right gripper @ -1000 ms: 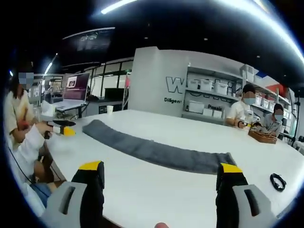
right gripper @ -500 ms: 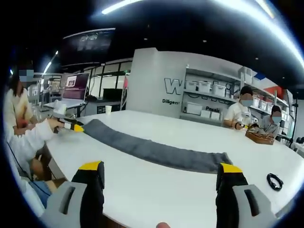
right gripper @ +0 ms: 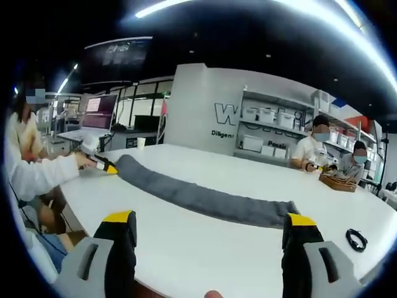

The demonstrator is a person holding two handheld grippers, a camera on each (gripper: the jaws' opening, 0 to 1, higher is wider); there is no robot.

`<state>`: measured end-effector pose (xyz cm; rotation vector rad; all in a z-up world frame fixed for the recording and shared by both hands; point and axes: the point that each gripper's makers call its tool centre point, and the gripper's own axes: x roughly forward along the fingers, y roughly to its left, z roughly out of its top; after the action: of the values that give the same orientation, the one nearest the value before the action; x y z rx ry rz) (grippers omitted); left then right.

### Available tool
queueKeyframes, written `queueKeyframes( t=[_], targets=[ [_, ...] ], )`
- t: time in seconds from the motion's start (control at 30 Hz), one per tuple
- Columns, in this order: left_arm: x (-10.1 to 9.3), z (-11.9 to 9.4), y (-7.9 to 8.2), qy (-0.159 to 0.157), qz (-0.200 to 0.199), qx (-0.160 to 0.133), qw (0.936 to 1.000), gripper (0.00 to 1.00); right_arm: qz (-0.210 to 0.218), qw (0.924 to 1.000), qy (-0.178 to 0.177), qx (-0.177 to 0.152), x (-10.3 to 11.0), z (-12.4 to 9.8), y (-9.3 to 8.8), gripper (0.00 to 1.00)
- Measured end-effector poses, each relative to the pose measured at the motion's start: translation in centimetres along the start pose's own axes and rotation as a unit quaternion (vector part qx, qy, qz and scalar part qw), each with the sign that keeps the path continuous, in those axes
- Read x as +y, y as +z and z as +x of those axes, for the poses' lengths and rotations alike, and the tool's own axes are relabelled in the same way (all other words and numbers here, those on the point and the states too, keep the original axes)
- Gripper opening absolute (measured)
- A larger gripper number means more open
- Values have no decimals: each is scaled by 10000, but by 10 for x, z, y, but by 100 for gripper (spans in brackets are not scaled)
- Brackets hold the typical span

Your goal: Open the folded towel by lifting each exposed corner and separating the folded layers until the towel lies flat within the target outline without major curled edges

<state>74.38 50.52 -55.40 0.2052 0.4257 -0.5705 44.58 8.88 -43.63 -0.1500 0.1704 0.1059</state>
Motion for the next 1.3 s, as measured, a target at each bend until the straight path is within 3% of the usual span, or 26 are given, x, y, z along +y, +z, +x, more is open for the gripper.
queueKeyframes(
  t=[0.27, 0.37, 0.7, 0.8, 1.07, 1.3],
  targets=[
    [12, 25, 12, 72, 160, 176, 9997, 38, 0, 10000, -42, 23, -4, -1, -2, 99],
    [24, 50, 25, 203, 347, 337, 9986, 39, -1, 10000, -87, 48, -9, -3, -4, 99],
    [42, 96, 44, 282, 136, 405, 9987, 39, -10, 9998, -136, 127, -14, -3, -9, 99],
    [47, 110, 53, 375, 488, 343, 9975, 39, -24, 9998, -153, 148, -15, -2, -10, 99],
    [58, 153, 76, 557, 836, 346, 9943, 39, 14, 9996, -191, 226, -23, 4, -14, 99],
    [68, 188, 93, 673, 607, 411, 9950, 39, 40, 9991, -251, 328, -30, 8, -16, 99]
  ],
)
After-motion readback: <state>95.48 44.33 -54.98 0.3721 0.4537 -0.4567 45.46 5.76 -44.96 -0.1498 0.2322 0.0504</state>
